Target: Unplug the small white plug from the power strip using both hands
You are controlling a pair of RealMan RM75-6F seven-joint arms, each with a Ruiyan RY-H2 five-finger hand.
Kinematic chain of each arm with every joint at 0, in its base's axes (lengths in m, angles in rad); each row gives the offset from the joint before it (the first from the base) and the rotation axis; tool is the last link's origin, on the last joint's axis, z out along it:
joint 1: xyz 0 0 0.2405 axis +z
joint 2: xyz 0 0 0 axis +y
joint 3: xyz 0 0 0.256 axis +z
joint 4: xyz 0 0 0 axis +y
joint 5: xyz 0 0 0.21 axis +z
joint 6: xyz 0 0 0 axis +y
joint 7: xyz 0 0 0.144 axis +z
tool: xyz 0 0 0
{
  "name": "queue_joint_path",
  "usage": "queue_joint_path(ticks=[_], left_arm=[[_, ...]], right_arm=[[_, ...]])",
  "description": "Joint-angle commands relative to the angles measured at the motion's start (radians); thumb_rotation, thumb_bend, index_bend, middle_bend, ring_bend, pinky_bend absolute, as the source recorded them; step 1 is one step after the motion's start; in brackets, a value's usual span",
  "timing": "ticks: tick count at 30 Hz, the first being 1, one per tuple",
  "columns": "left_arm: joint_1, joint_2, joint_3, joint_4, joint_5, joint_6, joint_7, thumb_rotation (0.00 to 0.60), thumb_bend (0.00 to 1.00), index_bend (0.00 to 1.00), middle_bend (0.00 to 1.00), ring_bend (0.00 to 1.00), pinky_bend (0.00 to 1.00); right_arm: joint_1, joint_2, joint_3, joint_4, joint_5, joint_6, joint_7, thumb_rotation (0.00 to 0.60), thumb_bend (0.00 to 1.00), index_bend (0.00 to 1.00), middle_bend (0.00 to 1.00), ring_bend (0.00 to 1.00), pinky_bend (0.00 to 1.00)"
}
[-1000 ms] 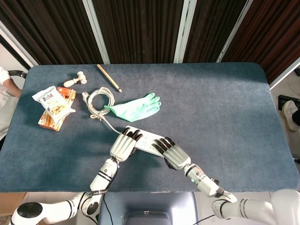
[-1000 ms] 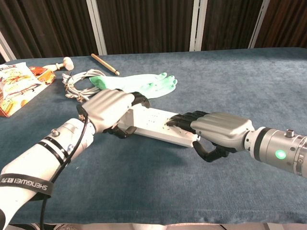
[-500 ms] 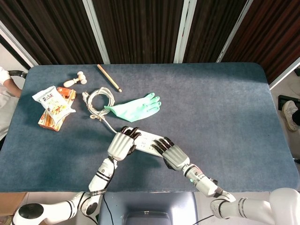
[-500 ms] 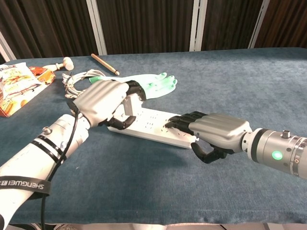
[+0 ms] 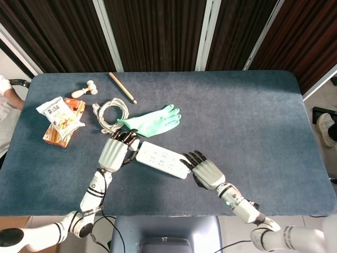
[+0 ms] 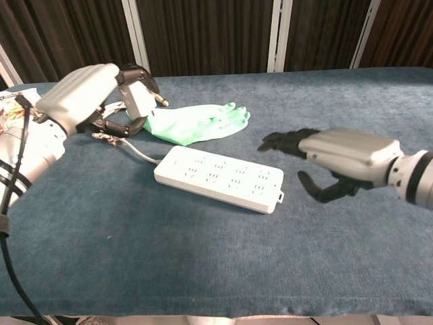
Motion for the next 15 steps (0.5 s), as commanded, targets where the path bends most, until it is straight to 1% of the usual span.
queue_joint_path(ticks=[1,7,11,13,14,15], left_arm=[[0.055,0.070,-0.016,-0.046,-0.102,-0.077,-0.139,0.600,0.67,0.43,0.58,0.39,0.26],[0.073,0.091,-0.010,-0.047,-0.210,-0.220,-0.232,0.600,0.65,0.40,0.55,0.36,0.22],[0.069,0.074,0.005,-0.019,-0.247,-0.284,-0.214,0.600,0.60,0.36,0.51,0.29,0.15],[0.066,0.068,0.013,-0.006,-0.264,-0.312,-0.190,0.600,0.55,0.28,0.41,0.22,0.11],[0.063,0.067,0.013,-0.004,-0.274,-0.325,-0.178,0.600,0.52,0.22,0.33,0.17,0.10],[0.063,0.067,0.013,-0.003,-0.279,-0.329,-0.170,0.600,0.50,0.15,0.22,0.10,0.10]], right_arm=[[-0.041,0.101,-0.005,-0.083,-0.058,0.086,0.069,0.600,0.83,0.00,0.06,0.00,0.00],[-0.070,0.200,0.002,-0.151,-0.078,0.148,0.122,0.600,0.79,0.00,0.06,0.00,0.00],[-0.076,0.232,0.005,-0.171,-0.081,0.155,0.141,0.600,0.77,0.00,0.06,0.00,0.00],[-0.077,0.240,0.003,-0.177,-0.083,0.154,0.140,0.600,0.76,0.00,0.06,0.00,0.00],[-0.079,0.244,0.002,-0.180,-0.084,0.153,0.137,0.600,0.76,0.00,0.06,0.00,0.00],[-0.080,0.246,0.001,-0.181,-0.085,0.153,0.134,0.600,0.76,0.00,0.06,0.00,0.00]])
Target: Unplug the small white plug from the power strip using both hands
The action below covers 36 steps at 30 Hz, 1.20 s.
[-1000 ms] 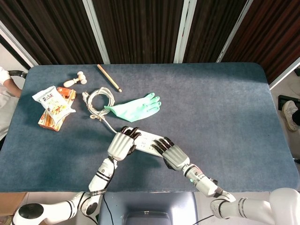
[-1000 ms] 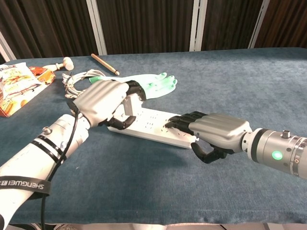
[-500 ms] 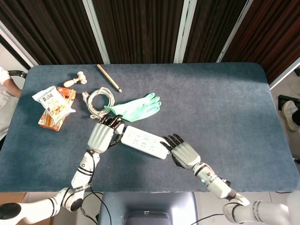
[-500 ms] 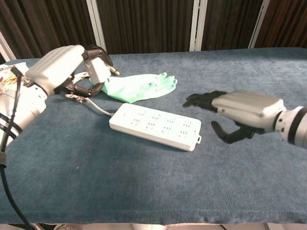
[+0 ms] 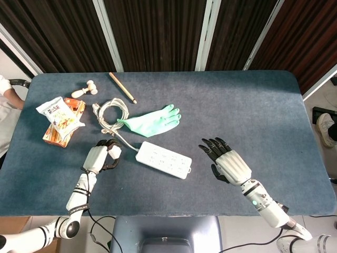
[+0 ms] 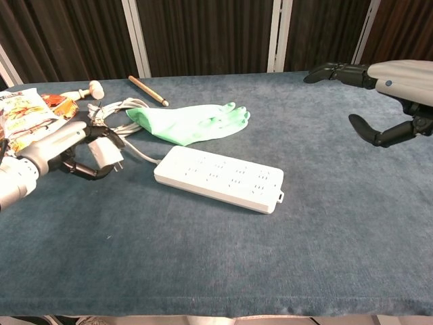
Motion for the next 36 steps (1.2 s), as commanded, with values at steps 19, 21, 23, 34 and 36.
queue_joint_path(ticks=[19,21,23,34,36], left_arm=[[0.147,0.330,0.100,-0.312,0.256,0.257,-0.009,0.514,0.42,0.00,0.00,0.00,0.12],[0.211,0.404,0.160,-0.331,0.366,0.375,-0.053,0.485,0.43,0.00,0.00,0.00,0.12],[0.281,0.461,0.209,-0.318,0.432,0.485,-0.062,0.462,0.43,0.00,0.00,0.00,0.12],[0.459,0.518,0.317,-0.260,0.482,0.628,-0.059,0.599,0.43,0.00,0.00,0.00,0.11],[0.460,0.515,0.308,-0.260,0.475,0.621,-0.050,0.599,0.43,0.00,0.00,0.00,0.11]], right_arm=[[-0.208,0.212,-0.094,-0.108,-0.017,0.212,-0.108,0.600,0.50,0.00,0.03,0.00,0.00],[-0.286,0.272,-0.116,-0.154,0.042,0.277,-0.128,0.600,0.39,0.00,0.03,0.00,0.00],[-0.364,0.298,-0.119,-0.151,0.069,0.377,-0.098,0.600,0.32,0.00,0.03,0.00,0.00],[-0.554,0.216,-0.063,0.063,0.191,0.539,0.137,0.600,0.23,0.00,0.03,0.00,0.00],[-0.553,0.215,-0.066,0.066,0.175,0.523,0.136,0.600,0.22,0.00,0.03,0.00,0.00]])
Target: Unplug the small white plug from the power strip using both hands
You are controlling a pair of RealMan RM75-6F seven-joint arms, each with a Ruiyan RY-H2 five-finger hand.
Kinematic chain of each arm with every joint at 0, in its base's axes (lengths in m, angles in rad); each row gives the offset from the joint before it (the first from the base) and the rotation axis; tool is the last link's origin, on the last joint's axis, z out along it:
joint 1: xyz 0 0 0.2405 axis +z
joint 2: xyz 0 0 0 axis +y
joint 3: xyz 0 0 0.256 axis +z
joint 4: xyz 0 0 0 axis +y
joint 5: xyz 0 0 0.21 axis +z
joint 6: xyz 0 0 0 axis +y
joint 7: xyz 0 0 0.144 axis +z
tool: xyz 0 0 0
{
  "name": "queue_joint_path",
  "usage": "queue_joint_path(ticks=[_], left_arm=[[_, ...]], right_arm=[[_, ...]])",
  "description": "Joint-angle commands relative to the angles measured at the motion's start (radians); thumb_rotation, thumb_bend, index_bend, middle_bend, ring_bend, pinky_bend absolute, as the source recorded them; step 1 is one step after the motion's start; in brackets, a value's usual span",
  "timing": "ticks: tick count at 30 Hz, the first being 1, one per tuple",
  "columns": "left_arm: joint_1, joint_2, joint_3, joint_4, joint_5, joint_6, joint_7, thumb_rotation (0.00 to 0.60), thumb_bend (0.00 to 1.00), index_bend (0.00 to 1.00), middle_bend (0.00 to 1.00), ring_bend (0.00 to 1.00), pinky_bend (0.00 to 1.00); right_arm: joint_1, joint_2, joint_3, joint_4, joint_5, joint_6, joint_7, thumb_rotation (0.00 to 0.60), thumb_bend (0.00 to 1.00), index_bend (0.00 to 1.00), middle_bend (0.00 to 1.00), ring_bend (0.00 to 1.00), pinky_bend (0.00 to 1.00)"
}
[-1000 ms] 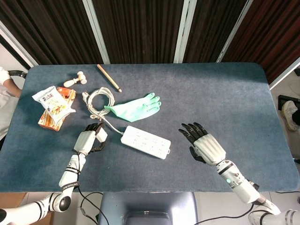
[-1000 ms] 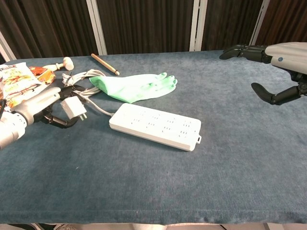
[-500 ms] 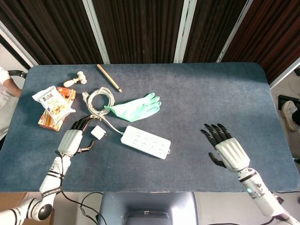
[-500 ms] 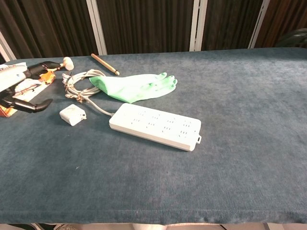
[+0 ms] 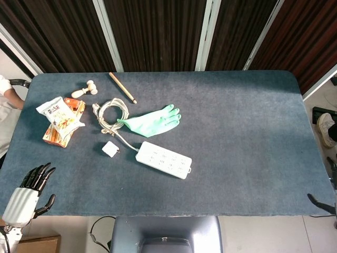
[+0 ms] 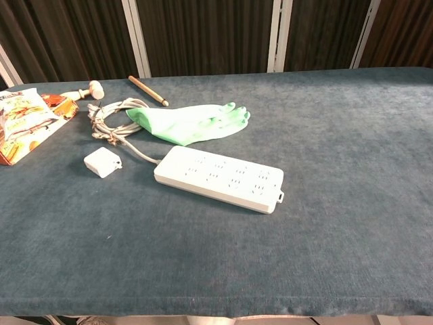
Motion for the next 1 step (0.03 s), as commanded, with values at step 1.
queue_joint_path(ticks=[1], left_arm=[[0.005,0.013,-0.003,0.002,0.001,-0.001,-0.006,0.599,0.43,0.00,0.00,0.00,0.11]], right_arm=[[-0.016,-0.011,0.008,0.026,-0.012,-0.012,0.023,0.600,0.22,0.00,0.03,0.00,0.00]])
